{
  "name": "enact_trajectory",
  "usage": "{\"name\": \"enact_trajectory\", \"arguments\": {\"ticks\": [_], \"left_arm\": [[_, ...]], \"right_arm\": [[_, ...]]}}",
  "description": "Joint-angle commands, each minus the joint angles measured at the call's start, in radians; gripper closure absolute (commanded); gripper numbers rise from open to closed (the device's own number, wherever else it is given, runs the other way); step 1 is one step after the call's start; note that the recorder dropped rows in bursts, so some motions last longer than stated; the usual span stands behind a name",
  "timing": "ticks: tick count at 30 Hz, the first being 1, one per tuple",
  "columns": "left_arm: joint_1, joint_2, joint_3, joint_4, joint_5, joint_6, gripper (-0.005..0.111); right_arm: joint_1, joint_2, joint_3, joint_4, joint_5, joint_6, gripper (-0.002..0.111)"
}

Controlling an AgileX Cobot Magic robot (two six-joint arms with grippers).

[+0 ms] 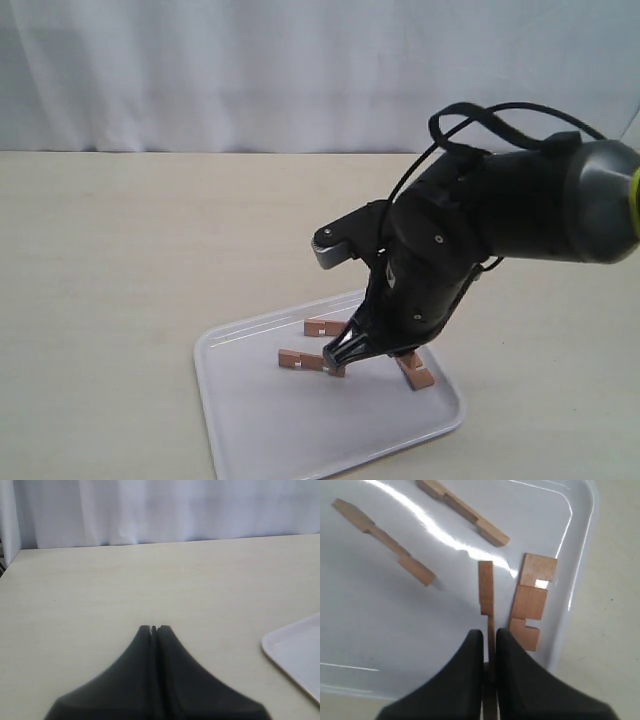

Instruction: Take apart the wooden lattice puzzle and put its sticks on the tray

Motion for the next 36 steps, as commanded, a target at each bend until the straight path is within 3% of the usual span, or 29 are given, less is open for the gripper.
{"name": "enact_trajectory", "arguments": {"ticks": [1, 16, 24, 36], "left_arm": [[-0.006, 0.000, 0.002, 0.000, -0.012, -0.001, 0.107], [-0.006, 0.000, 0.002, 0.000, -0.012, -0.001, 0.107], [-0.006, 0.000, 0.002, 0.000, -0.014, -0.001, 0.107], [-0.006, 0.000, 0.002, 0.000, -0.014, -0.001, 0.107]], "right_arm": [[-0.003, 0.047, 0.018, -0.089, -0.009, 0.130, 0.104], [-0.003, 0.146, 0.018, 0.024, -0.086, 0.141, 0.103], [-0.003, 0.167, 0.013, 0.024, -0.071, 0.143, 0.056], [-0.003, 0.044, -0.075, 0.013, 0.172, 0.042, 0.056]]}}
